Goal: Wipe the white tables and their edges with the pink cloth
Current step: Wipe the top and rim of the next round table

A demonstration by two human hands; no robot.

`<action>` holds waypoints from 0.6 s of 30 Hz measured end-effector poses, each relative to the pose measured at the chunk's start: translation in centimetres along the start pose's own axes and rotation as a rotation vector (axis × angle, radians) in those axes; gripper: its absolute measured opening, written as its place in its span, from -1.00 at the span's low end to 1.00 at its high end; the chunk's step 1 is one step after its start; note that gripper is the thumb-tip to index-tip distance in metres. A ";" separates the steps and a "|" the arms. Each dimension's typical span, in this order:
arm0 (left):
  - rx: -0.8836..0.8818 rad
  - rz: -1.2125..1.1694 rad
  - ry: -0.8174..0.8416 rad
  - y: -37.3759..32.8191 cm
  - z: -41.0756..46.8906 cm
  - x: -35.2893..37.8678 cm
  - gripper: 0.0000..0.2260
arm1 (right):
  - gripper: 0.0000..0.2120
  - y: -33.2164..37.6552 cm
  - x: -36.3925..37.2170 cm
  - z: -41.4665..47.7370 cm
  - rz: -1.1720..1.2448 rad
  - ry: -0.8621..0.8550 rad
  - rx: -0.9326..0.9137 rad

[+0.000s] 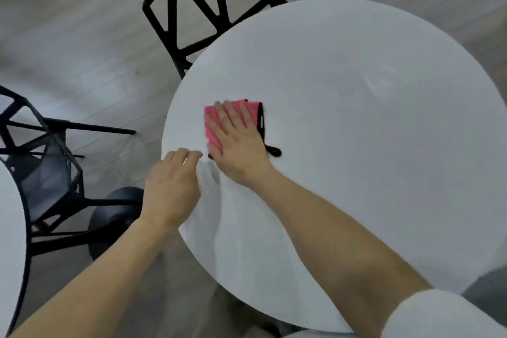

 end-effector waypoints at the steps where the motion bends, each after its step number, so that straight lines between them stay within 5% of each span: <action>1: -0.006 0.002 -0.004 -0.3 0.2 -0.1 -0.68 | -0.37 1.1 -0.2 -2.5 0.037 -0.009 -0.133; 3: -0.005 0.001 0.000 -1.0 0.9 0.0 -0.77 | -0.40 -0.6 -0.3 -7.8 0.061 -0.021 -0.252; 5: 0.019 -0.007 0.020 -2.0 2.0 0.6 -0.77 | -0.39 -5.6 -0.4 -12.2 0.052 0.001 -0.172; 12: 0.261 -0.074 0.080 -7.7 3.9 3.0 -0.69 | -0.36 -25.4 -1.0 -24.4 -0.143 0.098 0.751; 15: 0.302 -0.114 0.086 -8.1 2.2 2.9 -0.69 | -0.33 -21.1 -1.0 -21.1 -0.137 0.100 1.117; 18: 0.273 -0.099 0.063 -5.3 0.2 1.4 -0.70 | -0.30 -9.5 -0.8 -11.8 -0.038 0.077 0.843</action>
Point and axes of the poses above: each hand's wrist, its own z-axis towards the middle knuckle, its own x-axis out of the palm, y = z × x, the point moved 5 cm from there along z, towards the middle knuckle, and after that the axes turned 15 degrees about -z, right-handed, at the moved point
